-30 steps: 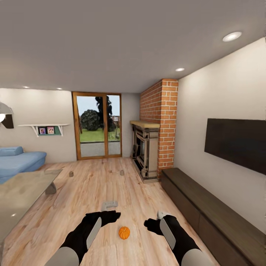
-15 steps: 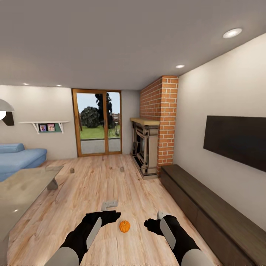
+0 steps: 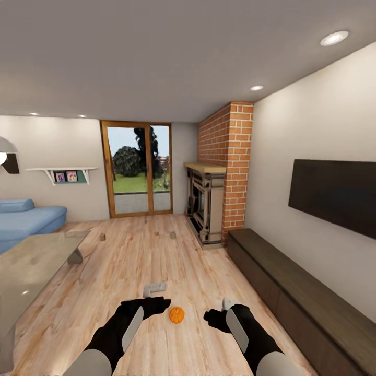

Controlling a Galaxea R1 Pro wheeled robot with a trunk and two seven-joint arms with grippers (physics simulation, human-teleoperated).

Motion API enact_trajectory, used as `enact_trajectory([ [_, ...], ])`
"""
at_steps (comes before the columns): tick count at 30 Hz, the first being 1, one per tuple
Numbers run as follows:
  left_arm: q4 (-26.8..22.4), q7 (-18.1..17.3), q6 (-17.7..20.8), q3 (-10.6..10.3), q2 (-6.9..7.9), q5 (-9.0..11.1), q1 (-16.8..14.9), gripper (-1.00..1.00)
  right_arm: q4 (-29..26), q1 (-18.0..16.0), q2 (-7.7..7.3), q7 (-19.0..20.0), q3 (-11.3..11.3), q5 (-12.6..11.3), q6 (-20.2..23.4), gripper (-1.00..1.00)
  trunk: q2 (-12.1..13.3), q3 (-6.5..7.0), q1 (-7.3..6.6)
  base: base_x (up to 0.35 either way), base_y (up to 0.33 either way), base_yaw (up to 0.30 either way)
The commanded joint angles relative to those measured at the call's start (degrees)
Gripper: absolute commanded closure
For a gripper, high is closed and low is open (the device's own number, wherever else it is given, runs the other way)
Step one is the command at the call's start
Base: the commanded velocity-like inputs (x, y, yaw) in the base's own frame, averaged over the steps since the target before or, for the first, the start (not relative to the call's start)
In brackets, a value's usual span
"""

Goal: Place each of the two pumpkins and all three candles from the living room inside a cabinet in the living room (use any cabinet), then make sure every cabinet is closed, and position the cauldron so it is next to a table in the living room.

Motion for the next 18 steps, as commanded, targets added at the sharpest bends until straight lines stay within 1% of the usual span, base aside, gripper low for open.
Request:
enact_trajectory([
  [1,-0.08,0.10,0.26,-0.10,0.04,0.51,0.00,-1.00,-0.07,-0.01,0.01,-0.48,0.05,-0.60,0.16,-1.00,-0.06,-0.13,0.02,0.000,0.136,0.000],
  [5,-0.11,0.05,0.21,-0.13,0.06,0.52,0.02,-1.00,-0.07,-0.01,0.01,-0.48,0.05,-0.60,0.15,-1.00,-0.06,-0.51,0.02,0.012,0.198,0.000],
  [9,-0.12,0.03,0.07,-0.14,0.04,0.53,0.03,-1.00,-0.10,-0.01,0.01,-0.49,0.05,-0.60,0.15,-1.00,-0.06,-0.89,0.02,0.062,0.261,0.000],
  [18,-0.13,0.02,-0.21,-0.15,0.05,0.52,0.03,-1.00,-0.24,-0.01,0.01,-0.79,0.36,-0.57,0.24,-1.00,-0.06,-1.47,0.02,0.122,0.292,-0.001],
])
